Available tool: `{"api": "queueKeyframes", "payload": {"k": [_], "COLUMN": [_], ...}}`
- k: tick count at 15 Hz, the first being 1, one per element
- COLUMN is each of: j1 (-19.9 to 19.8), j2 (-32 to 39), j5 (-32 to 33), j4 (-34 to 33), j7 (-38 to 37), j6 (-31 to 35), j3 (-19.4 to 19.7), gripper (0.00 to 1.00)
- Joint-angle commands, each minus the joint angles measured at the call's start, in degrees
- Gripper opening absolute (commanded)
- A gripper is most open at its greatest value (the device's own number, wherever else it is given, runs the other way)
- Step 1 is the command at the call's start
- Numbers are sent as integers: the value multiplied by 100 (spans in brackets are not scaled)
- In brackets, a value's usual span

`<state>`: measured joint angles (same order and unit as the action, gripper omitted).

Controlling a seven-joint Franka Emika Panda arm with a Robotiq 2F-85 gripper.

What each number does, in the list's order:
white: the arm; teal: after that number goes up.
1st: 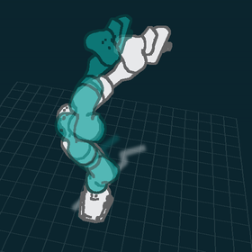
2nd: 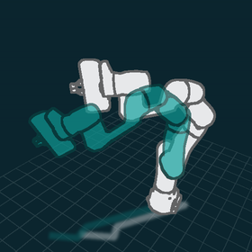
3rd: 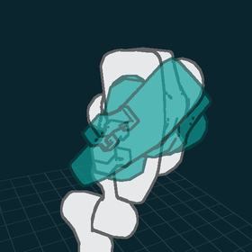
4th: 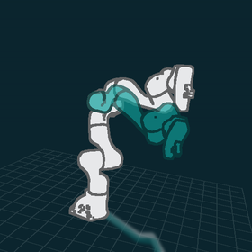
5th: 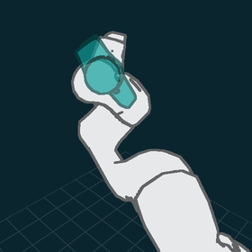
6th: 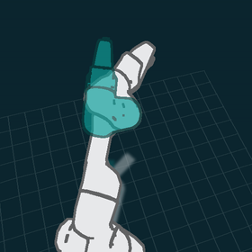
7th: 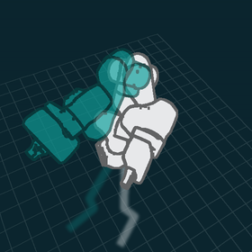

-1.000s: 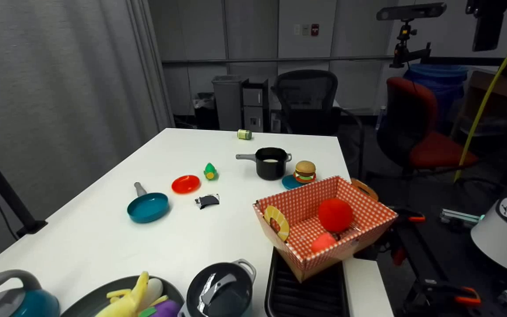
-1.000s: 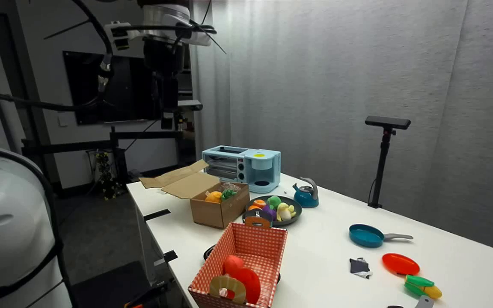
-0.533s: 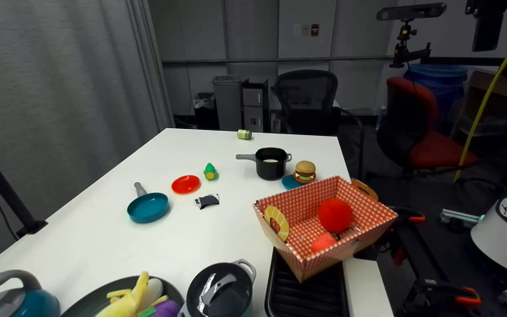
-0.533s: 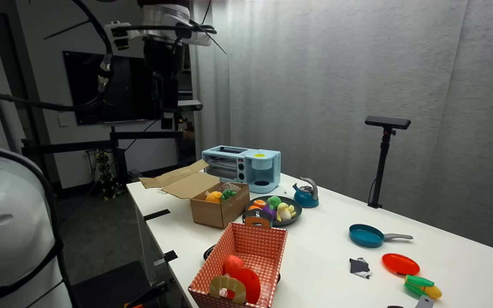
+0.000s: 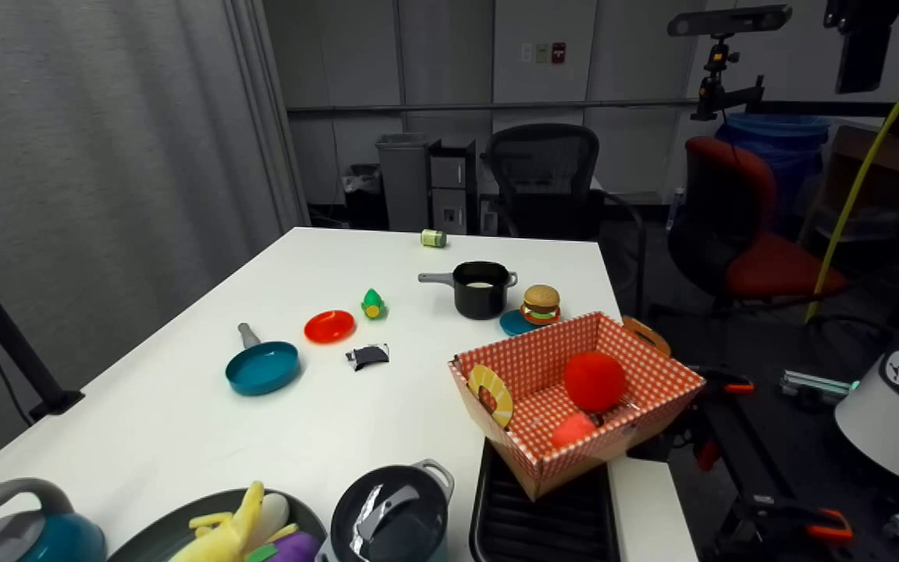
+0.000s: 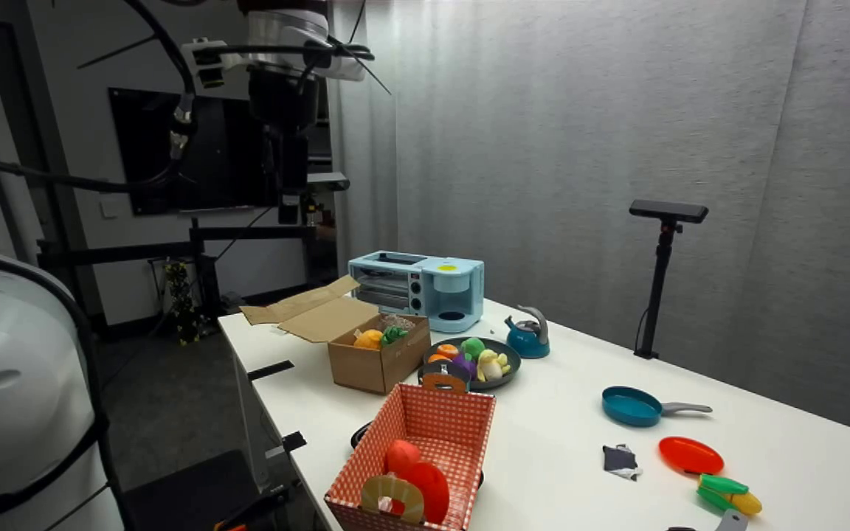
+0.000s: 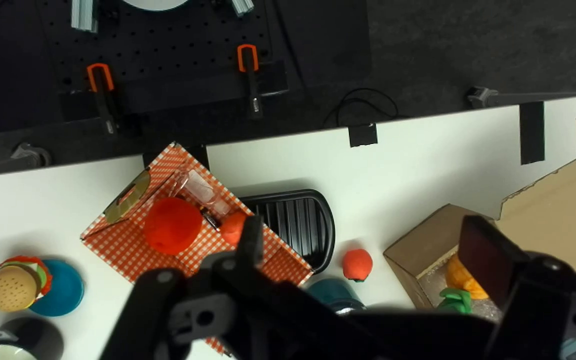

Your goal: Take the lid off the blue pot

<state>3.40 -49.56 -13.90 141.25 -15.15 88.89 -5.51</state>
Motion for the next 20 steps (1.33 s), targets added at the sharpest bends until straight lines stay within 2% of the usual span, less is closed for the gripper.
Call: {"api": "queueKeyframes", "payload": {"k": [1,11,20], "j1": [-124,-226,-475], "j2": [-2,115,1090], "j5": [-54,49,874], "j4": [-18,23,43], "j7": [71,115,87], "j6": [-33,63,296], "j3": [-77,-37,-117], "gripper": [100,100,100]}}
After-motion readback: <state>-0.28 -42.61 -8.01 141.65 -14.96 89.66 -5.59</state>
